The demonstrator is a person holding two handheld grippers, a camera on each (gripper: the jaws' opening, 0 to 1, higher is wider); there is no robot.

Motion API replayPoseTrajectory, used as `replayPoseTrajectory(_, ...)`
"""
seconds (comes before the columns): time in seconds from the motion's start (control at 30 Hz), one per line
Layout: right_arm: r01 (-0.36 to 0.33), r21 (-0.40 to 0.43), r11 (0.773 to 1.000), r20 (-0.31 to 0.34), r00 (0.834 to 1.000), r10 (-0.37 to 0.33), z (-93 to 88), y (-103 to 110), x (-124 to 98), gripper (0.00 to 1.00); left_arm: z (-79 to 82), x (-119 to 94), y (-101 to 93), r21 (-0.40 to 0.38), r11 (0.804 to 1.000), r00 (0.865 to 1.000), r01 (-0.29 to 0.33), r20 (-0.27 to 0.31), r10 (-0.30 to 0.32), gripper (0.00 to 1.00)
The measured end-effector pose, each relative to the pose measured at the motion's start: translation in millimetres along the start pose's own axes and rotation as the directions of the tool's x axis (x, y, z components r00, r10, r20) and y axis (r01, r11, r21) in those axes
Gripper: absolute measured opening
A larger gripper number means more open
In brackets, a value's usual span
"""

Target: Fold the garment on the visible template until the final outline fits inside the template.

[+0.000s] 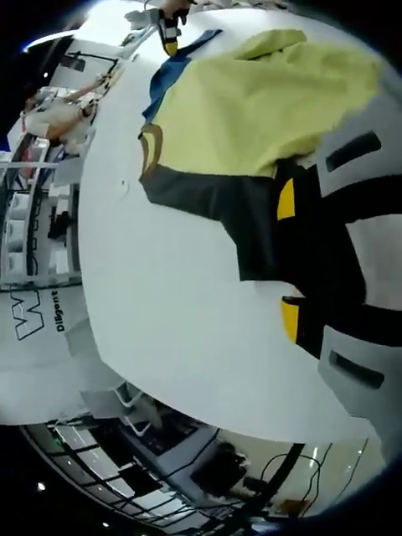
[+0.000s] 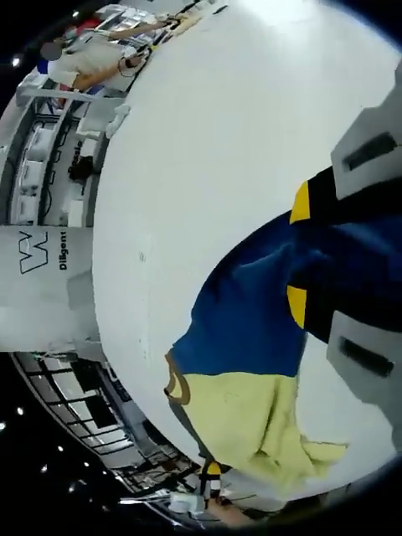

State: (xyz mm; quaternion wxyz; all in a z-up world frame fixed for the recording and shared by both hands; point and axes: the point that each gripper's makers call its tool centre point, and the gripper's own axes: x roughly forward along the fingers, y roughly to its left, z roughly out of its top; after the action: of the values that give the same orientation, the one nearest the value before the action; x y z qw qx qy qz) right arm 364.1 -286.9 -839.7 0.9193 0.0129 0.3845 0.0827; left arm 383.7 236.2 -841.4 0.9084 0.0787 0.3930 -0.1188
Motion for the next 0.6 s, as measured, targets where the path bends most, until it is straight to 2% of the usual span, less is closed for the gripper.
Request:
replayPoseTrajectory(0.07,-0.005,-0.003,1.000,-0.004,1.000,0.005,-0.5,5,-3,0.43,0.6,-6,-3.9,0.001,1.000,1.000,0.006,0.014,-0.006,0.44)
replayPoseTrajectory(0.17,-0.028,0.000,1.000,-0.001,1.000,0.028,-1.8,19,-9,0.53,-2.0,-17,-15.4,-0.010,1.000,0.999,0.029,0.022,-0.029,0.50)
replayPoseTrajectory(0.27,-0.067,0.016,0.998,0.022,0.998,0.067,-3.0,39,-15,0.57,-4.7,-26,-26.3,-0.020,0.998,0.998,0.052,0.033,-0.052,0.54)
replayPoseTrajectory(0.4,-0.135,0.015,0.991,0.011,0.991,0.135,-13.1,72,-23,0.63,-11.2,-38,-40.4,-0.013,0.997,0.997,0.080,0.021,-0.080,0.54)
replayPoseTrajectory(0.6,-0.207,0.007,0.978,0.000,0.978,0.207,-24.1,105,-32,0.70,-13.5,-51,-54.0,-0.017,0.993,0.992,0.120,0.039,-0.119,0.62)
